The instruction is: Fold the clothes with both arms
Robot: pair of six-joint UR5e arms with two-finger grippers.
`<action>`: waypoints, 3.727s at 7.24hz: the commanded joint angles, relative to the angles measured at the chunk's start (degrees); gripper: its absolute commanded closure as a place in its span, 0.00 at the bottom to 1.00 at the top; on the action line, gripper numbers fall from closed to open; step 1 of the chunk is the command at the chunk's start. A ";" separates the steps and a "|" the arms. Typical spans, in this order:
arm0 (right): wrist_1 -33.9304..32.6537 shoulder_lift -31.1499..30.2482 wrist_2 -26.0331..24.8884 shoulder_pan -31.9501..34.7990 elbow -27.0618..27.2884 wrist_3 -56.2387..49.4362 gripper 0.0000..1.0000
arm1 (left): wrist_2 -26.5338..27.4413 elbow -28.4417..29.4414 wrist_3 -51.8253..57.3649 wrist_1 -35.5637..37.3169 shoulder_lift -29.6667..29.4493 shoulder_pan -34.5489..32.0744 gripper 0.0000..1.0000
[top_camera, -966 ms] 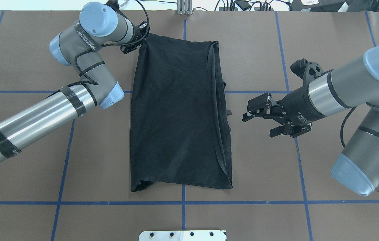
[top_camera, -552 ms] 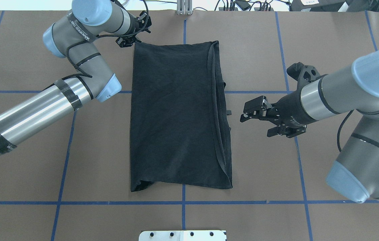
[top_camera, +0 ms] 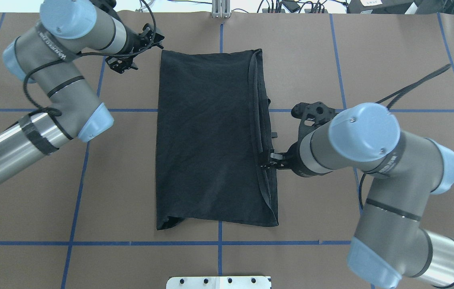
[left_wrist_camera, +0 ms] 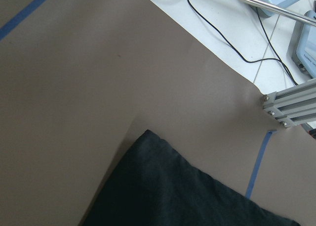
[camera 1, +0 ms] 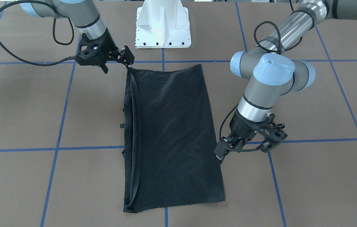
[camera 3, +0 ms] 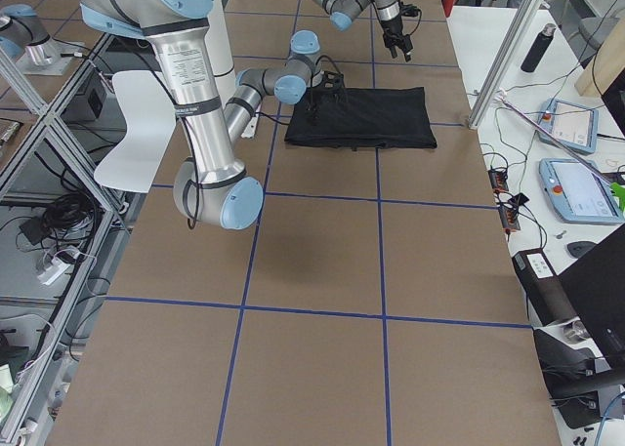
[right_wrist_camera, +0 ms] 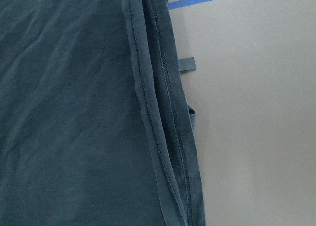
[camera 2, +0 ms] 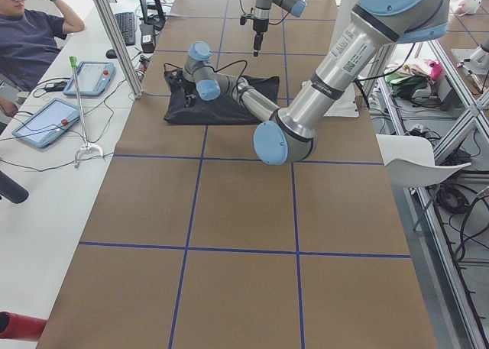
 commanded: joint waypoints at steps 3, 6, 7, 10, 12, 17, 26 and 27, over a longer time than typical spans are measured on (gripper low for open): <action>-8.64 8.07 -11.28 -7.07 -10.48 -12.41 0.00 | -1.26 -9.68 0.62 1.62 7.27 0.10 0.00; -8.47 7.64 -10.41 -7.87 -11.47 -18.04 0.00 | -1.61 -9.86 0.62 1.71 7.36 0.27 0.00; -8.47 7.38 -10.31 -8.31 -11.64 -18.94 0.00 | -1.61 -9.86 0.62 1.71 7.36 0.27 0.00; -8.21 7.55 -9.17 -8.66 -14.54 -19.03 0.00 | -1.61 -9.68 0.62 1.71 7.27 0.36 0.00; -8.21 7.47 -9.08 -8.57 -15.86 -19.30 0.00 | -1.61 -9.42 0.54 1.62 7.27 0.45 0.00; -8.21 6.42 -8.03 -6.99 -16.39 -20.35 0.00 | -1.53 -8.98 0.54 1.53 7.01 0.54 0.00; -8.21 0.27 -3.29 -2.60 -10.88 -23.52 0.00 | -1.61 -8.01 0.62 1.27 6.92 0.54 0.00; -8.12 0.78 -2.41 -1.73 -10.25 -23.52 0.00 | -1.61 -8.01 0.62 1.27 6.84 0.54 0.00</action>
